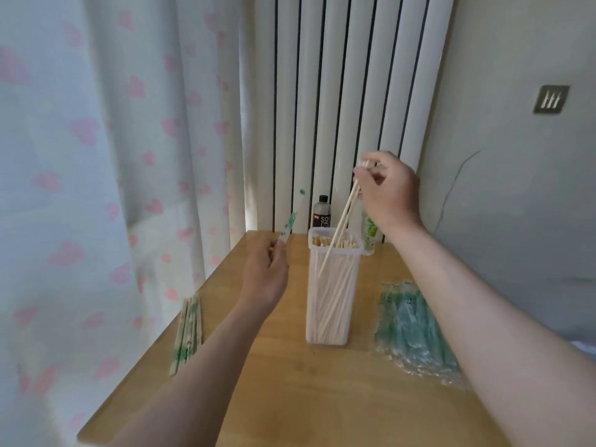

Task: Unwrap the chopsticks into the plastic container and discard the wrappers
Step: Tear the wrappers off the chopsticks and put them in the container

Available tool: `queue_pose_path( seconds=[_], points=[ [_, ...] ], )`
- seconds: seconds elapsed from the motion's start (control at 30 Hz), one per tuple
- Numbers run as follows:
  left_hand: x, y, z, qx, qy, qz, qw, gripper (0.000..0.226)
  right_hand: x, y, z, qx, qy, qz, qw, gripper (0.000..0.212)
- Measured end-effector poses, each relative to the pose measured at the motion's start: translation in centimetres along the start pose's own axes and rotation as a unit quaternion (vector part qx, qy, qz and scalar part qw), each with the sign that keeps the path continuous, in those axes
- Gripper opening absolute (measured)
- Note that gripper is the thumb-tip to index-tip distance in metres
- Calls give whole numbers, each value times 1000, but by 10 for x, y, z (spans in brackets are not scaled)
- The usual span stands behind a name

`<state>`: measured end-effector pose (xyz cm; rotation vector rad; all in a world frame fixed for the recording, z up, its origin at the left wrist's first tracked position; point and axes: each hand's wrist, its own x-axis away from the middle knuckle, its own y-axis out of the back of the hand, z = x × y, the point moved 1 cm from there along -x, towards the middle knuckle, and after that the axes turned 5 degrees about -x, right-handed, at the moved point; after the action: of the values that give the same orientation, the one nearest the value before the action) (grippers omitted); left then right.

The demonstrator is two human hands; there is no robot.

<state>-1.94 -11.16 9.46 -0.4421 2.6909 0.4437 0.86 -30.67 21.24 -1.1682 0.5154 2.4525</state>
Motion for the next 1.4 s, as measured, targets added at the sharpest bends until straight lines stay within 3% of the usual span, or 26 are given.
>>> queue_pose_path(
  seconds=[0.23,0.5,0.63,0.73,0.9,1.0,1.13,1.2,1.3,1.4],
  points=[
    [-3,-1,9,34,29,0,999,27,-36,10,15,11,17,-56,998,13],
    [-2,-6,9,50,31,8,998,26,-37,16,-8,22,-31,-102,994,10],
    [-3,-11,10,49,30,17,998,25,-21,2,-11,70,-21,-7,997,14],
    [-2,-15,12,46,30,25,998,25,-2,-16,-17,99,-37,110,988,11],
    [2,-17,17,35,28,27,999,24,23,-37,-37,186,-73,318,927,10],
    [1,-17,21,26,31,24,999,23,21,-42,-40,216,-112,367,898,11],
    [1,-18,21,22,29,25,999,23,17,-48,-36,277,-127,416,857,48],
    [2,-20,18,29,25,29,999,23,16,-48,-34,289,-138,427,846,53],
    [7,-22,7,49,18,46,998,24,21,-44,-33,263,-132,416,860,50],
    [18,-26,-12,74,-1,85,994,24,22,-26,-31,149,-112,300,935,41]
  ],
)
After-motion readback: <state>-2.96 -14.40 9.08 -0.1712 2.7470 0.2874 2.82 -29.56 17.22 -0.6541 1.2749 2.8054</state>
